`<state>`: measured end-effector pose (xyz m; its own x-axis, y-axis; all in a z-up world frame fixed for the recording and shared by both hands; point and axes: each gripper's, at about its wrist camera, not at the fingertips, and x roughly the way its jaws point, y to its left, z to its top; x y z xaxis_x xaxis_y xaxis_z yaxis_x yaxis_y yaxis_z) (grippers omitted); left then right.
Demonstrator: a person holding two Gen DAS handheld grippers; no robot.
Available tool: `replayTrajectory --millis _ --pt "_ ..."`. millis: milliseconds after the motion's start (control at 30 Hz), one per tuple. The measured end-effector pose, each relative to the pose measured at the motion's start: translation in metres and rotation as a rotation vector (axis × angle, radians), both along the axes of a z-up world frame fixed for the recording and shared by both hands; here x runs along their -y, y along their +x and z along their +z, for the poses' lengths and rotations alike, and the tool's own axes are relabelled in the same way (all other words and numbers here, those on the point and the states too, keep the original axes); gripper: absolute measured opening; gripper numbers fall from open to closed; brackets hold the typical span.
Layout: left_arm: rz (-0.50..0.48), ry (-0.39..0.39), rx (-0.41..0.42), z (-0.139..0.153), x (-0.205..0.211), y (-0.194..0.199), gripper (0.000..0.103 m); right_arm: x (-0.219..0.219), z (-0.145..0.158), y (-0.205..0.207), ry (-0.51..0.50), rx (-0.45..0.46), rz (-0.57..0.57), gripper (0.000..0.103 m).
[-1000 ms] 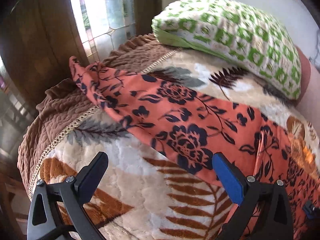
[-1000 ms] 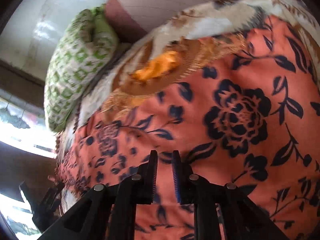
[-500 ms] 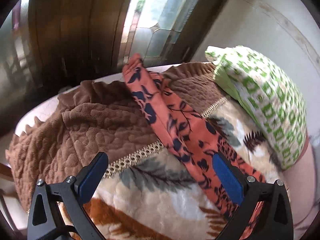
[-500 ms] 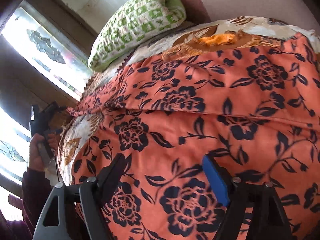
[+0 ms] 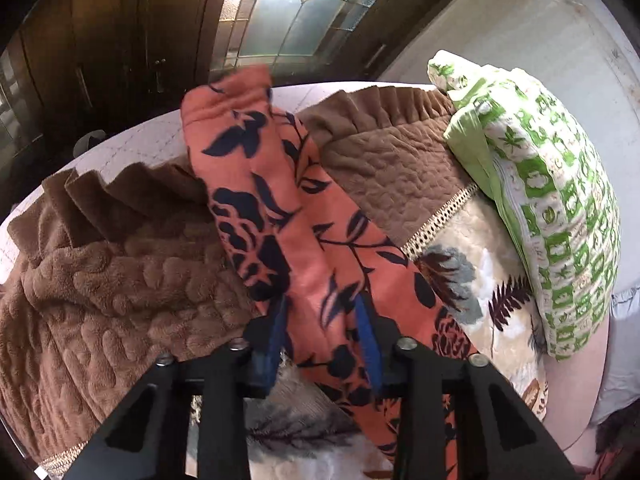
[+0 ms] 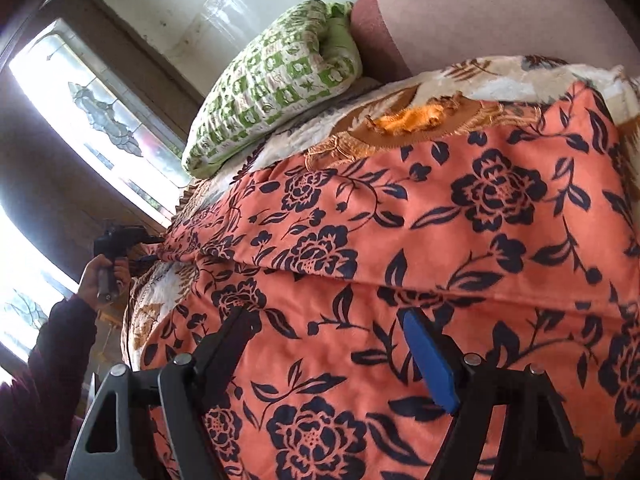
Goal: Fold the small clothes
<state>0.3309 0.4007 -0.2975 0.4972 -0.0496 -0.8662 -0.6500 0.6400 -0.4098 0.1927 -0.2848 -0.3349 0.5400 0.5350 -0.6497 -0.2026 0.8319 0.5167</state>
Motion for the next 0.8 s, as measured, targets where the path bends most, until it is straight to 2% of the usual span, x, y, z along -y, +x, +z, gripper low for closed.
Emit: replayTrajectory --millis 33,67,167,233,300,367,400,467,567,633,667,700,733,767,800 --pt "0.004 0.022 0.000 0.002 0.000 0.000 0.013 0.002 -0.002 0.001 -0.005 0.000 -0.001 0.081" --pt "-0.003 0.041 0.007 0.005 0.001 -0.001 0.009 0.006 -0.005 0.004 0.000 -0.010 -0.008 0.081" --pt "-0.026 0.107 -0.028 0.014 0.010 0.000 0.009 0.020 -0.006 0.012 0.052 -0.028 -0.049 0.080" --pt "-0.011 0.102 -0.067 0.017 0.012 0.000 0.009 0.029 0.003 0.014 0.066 0.003 -0.071 0.080" --pt "0.034 0.051 -0.067 0.020 0.011 -0.005 0.020 0.031 0.011 0.011 0.044 0.033 -0.076 0.080" --pt "0.070 0.033 -0.077 0.024 0.008 -0.011 0.069 0.033 0.016 0.008 0.046 0.037 -0.073 0.080" --pt "0.092 0.055 -0.079 0.028 0.008 -0.015 0.074 0.034 0.017 0.008 0.049 0.035 -0.072 0.080" --pt "0.112 0.080 -0.078 0.033 0.005 -0.017 0.075 0.034 0.018 0.007 0.049 0.034 -0.071 0.080" --pt "0.101 0.031 -0.121 0.024 0.000 -0.009 0.075 0.035 0.016 0.011 0.045 0.029 -0.073 0.080" --pt "0.106 0.027 -0.158 0.015 -0.003 -0.002 0.075 0.034 0.014 0.015 0.047 0.020 -0.072 0.080" --pt "0.108 0.030 -0.174 0.011 -0.005 0.002 0.069 0.034 0.011 0.016 0.046 0.016 -0.072 0.080" --pt "0.109 0.028 -0.180 0.007 -0.006 0.003 0.059 0.034 0.010 0.017 0.045 0.011 -0.074 0.080" --pt "0.111 0.038 -0.193 0.004 -0.007 0.004 0.034 0.033 0.008 0.018 0.043 0.006 -0.074 0.080" --pt "0.113 0.074 -0.203 0.004 -0.007 0.003 0.018 0.034 0.008 0.019 0.038 0.004 -0.076 0.080" --pt "0.101 0.102 -0.200 0.006 -0.006 0.002 0.011 0.034 0.007 0.020 0.032 0.003 -0.080 0.080"
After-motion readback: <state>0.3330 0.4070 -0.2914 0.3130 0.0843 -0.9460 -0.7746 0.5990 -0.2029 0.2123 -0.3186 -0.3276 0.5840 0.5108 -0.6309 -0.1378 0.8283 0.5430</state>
